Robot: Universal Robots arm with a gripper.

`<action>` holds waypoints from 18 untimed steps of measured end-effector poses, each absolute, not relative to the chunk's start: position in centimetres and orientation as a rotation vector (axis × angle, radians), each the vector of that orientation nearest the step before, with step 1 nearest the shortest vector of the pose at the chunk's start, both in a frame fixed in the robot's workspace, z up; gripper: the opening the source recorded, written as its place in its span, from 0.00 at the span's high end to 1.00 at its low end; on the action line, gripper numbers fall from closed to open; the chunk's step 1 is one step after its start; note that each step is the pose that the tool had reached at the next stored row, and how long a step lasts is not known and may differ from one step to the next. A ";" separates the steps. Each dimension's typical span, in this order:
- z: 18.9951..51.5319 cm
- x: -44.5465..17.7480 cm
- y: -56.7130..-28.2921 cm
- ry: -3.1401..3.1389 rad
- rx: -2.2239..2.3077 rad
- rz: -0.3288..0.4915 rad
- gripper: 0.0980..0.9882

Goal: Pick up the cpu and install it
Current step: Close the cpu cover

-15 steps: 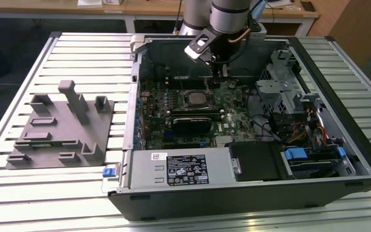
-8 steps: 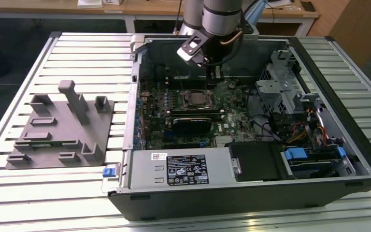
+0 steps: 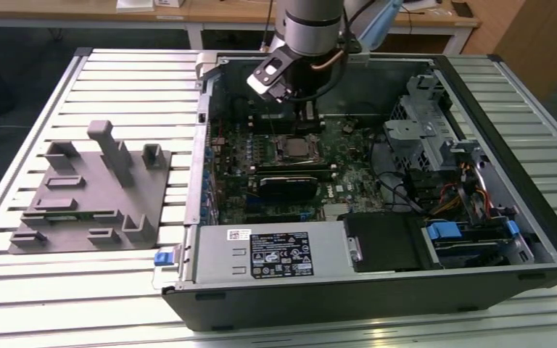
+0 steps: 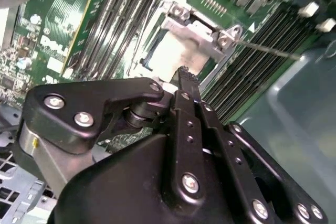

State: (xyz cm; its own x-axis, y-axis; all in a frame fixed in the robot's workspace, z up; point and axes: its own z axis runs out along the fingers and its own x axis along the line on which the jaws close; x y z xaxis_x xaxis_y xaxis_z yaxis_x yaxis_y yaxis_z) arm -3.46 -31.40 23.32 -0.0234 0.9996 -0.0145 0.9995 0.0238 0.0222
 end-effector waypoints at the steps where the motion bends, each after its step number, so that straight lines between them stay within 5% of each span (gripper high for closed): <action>1: 23.2 -3.7 -31.4 2.229 2.177 0.009 0.99; 18: 20.8 -5.5 -31.4 2.229 2.177 0.009 0.99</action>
